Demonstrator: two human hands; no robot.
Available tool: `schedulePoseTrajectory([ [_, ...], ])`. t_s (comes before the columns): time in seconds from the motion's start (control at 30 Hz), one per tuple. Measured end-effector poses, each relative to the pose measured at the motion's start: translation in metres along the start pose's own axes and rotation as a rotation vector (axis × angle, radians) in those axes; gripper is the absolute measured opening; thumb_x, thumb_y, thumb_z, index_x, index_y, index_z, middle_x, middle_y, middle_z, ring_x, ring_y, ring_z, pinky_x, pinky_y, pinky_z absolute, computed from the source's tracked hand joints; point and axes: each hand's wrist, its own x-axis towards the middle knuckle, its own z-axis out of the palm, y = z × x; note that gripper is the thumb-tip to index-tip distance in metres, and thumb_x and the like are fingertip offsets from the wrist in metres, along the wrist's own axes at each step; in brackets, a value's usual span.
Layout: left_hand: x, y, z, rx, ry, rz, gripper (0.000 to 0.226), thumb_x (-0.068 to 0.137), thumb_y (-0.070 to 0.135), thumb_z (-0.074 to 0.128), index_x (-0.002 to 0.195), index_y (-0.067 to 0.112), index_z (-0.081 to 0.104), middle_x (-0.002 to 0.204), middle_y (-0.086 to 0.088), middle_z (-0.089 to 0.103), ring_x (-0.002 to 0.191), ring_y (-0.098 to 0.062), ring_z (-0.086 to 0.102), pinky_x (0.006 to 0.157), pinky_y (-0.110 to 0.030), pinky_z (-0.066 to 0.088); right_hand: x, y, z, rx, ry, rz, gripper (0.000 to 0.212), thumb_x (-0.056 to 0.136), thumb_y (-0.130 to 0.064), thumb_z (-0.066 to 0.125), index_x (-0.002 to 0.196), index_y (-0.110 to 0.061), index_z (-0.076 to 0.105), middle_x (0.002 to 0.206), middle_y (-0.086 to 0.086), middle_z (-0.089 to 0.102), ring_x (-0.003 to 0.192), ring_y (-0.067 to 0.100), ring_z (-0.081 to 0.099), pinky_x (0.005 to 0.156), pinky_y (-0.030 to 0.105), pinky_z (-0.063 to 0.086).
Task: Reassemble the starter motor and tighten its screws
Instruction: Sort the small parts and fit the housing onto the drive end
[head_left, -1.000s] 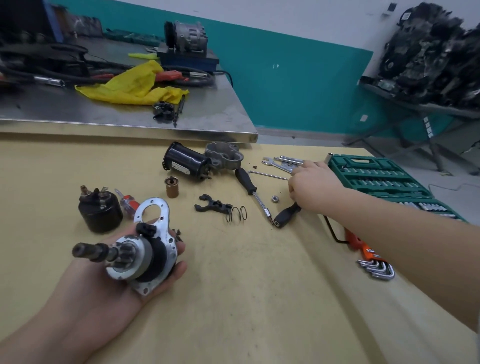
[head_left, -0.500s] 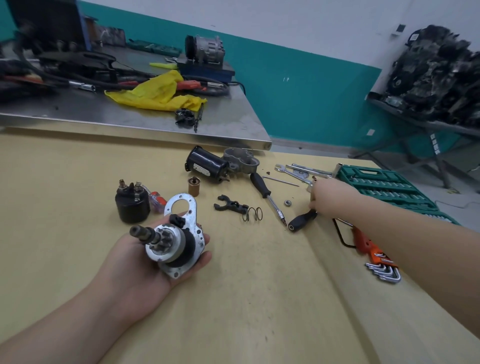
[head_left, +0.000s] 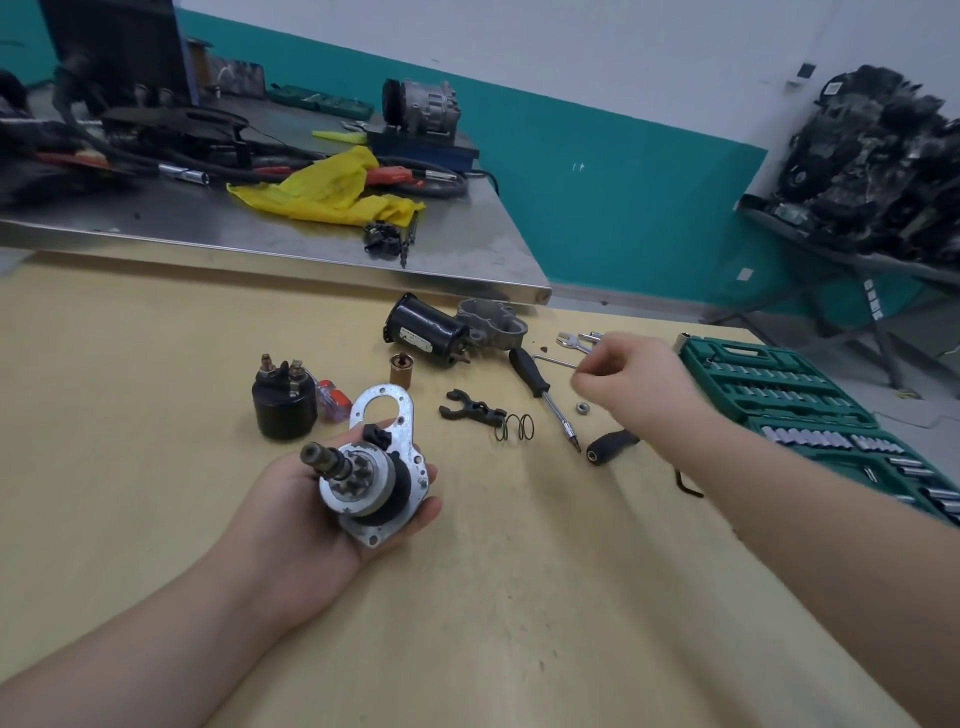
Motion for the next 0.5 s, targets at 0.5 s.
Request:
schedulePoseTrajectory([
  [0.5,-0.007,0.0,0.009,0.081,-0.023,-0.081,0.032,0.096,0.032,0.064,0.112,0.011,0.082,0.122,-0.02,0.073,0.098,-0.036,0.074,0.09,-0.056,0.063,-0.109,-0.026,0.097,1.076,-0.386,0.116,0.022,0.077,-0.011,0.08,0.096,-0.02,0.087,0.092,0.007,0.08,0.082,0.013,0.074,0.07,0.023,0.056],
])
